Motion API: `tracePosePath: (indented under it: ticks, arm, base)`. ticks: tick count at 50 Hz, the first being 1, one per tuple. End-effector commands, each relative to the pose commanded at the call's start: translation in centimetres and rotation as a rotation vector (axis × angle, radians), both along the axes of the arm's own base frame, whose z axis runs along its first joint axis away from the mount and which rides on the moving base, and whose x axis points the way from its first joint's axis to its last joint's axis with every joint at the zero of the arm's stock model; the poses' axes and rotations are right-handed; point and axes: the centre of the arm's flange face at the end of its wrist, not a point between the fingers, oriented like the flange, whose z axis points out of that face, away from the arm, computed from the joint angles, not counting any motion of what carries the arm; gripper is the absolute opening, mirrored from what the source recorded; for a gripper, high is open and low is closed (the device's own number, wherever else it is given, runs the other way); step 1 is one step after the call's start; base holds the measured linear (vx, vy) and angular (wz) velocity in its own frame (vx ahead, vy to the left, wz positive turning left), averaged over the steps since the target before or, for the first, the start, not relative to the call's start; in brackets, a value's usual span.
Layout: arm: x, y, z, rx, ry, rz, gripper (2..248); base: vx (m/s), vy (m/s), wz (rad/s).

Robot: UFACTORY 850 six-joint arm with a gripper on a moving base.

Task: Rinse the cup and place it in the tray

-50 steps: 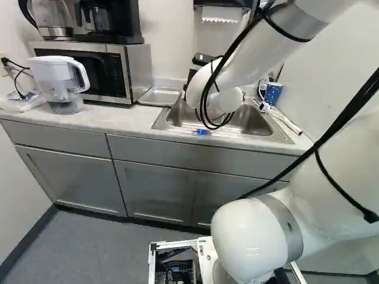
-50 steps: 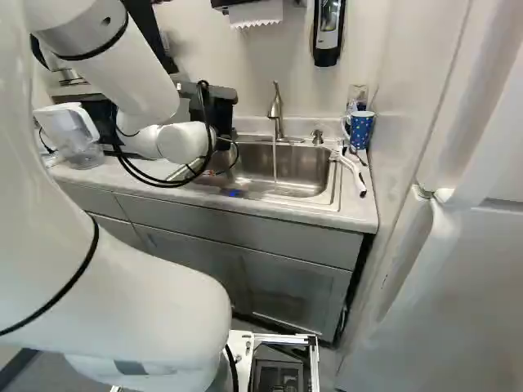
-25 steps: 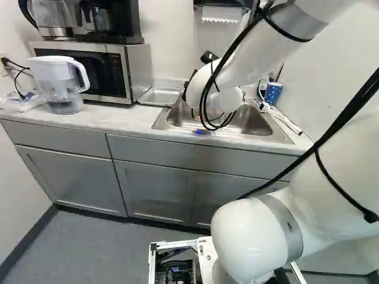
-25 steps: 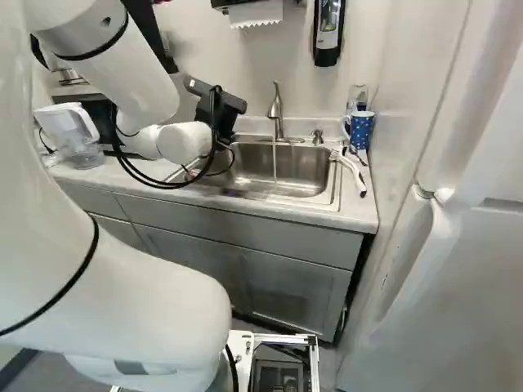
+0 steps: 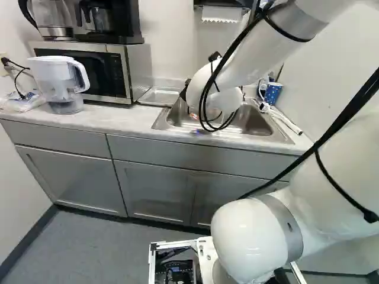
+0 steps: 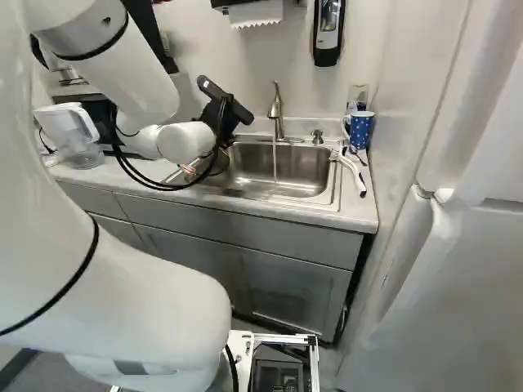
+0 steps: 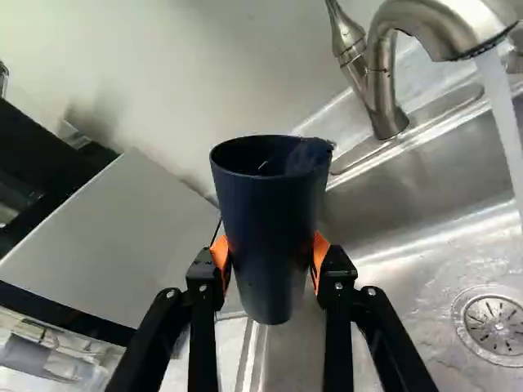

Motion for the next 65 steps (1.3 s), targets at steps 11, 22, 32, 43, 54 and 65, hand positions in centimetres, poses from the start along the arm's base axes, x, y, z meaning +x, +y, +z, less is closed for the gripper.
tracePosePath:
  ticks: [11, 22, 32, 43, 54, 65]
  arm:
    - [0.00, 0.00, 0.00, 0.112, 0.012, -0.024, 117]
    - [0.00, 0.00, 0.00, 0.225, 0.025, -0.049, 117]
    - [0.00, 0.00, 0.00, 0.327, 0.036, -0.071, 117]
    - [0.00, 0.00, 0.00, 0.439, 0.048, -0.096, 117]
    - [0.00, 0.00, 0.00, 0.551, 0.060, -0.120, 117]
    - [0.00, 0.00, 0.00, 0.664, 0.073, -0.145, 117]
  base:
    - [0.000, 0.000, 0.000]
    - [0.000, 0.000, 0.000]
    - [0.000, 0.000, 0.000]
    - [0.000, 0.000, 0.000]
    - [0.000, 0.000, 0.000]
    - [0.000, 0.000, 0.000]
